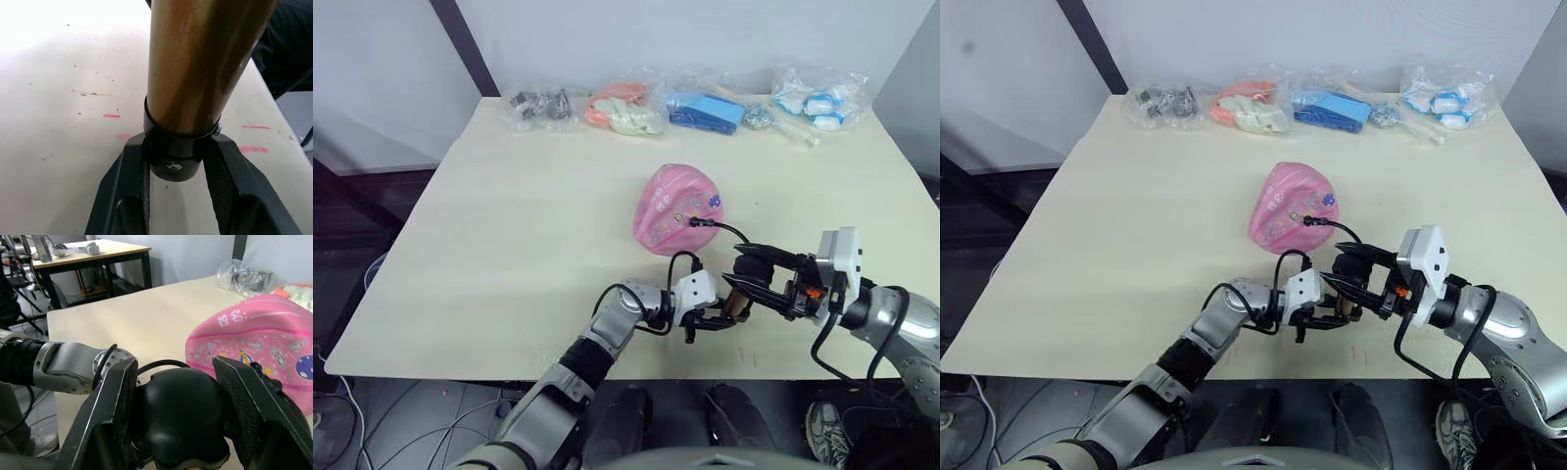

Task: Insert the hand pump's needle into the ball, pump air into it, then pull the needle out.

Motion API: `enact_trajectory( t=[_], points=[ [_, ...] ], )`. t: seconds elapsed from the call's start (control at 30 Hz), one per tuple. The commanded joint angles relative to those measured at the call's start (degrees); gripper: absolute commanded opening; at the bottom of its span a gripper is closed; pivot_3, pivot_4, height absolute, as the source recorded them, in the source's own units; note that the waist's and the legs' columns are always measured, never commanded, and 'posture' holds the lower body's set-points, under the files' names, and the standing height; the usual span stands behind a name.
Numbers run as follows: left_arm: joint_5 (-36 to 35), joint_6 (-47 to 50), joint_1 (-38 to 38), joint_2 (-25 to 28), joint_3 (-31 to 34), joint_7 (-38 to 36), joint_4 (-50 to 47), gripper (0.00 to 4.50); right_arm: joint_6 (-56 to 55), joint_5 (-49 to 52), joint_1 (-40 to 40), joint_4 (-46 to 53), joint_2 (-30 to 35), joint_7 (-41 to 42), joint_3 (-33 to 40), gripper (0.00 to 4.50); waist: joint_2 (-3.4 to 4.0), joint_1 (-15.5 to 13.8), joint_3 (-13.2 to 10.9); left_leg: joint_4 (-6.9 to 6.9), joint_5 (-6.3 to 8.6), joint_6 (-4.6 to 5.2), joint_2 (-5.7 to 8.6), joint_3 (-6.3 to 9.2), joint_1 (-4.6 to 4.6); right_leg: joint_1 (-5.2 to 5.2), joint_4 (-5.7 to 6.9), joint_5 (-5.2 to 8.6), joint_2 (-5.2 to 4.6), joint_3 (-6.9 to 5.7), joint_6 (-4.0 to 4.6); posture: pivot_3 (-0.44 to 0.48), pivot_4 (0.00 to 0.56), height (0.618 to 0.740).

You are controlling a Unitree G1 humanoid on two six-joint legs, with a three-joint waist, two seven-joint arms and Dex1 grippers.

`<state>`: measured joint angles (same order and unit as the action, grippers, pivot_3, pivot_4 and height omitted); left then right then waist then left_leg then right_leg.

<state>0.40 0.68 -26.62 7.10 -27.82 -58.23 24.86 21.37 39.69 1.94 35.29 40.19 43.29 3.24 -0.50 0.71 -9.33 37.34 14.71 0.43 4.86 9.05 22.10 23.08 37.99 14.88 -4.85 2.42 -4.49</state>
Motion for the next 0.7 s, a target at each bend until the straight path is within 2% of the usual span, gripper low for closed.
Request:
enact_trajectory(
  t=[0.03,0.47,0.7],
  points=[
    [-1.63,-2.72,-1.26,-1.93,1.86,0.92,0.13,1.06,-2.09,-4.46,1.58,-0.83,1.32,1.25,1.07,1.95,0.0,-0.02,0.0,0.0,0.0,0.0,0.0,0.0,0.0,0.0,0.0,0.0,0.0,0.0,0.0,0.0,0.15,0.736],
    [6.55,-11.94,-4.09,-3.58,-0.05,6.34,12.77,1.06,-10.55,-7.66,2.21,-5.6,2.1,6.56,3.56,1.95,-0.03,-0.09,0.0,0.0,0.0,0.0,0.01,-0.04,-0.04,-0.06,-0.02,-0.01,-0.01,0.01,-0.02,0.0,0.15,0.736],
    [6.34,-9.54,-4.93,-5.08,0.18,4.94,16.82,1.06,-7.45,-1.45,-2.02,-4.58,5.29,8.66,8.22,1.95,-0.05,-0.14,-0.01,0.04,0.0,0.01,0.04,-0.03,-0.12,-0.2,-0.04,-0.02,-0.02,0.0,-0.05,0.0,0.15,0.736]
  ],
)
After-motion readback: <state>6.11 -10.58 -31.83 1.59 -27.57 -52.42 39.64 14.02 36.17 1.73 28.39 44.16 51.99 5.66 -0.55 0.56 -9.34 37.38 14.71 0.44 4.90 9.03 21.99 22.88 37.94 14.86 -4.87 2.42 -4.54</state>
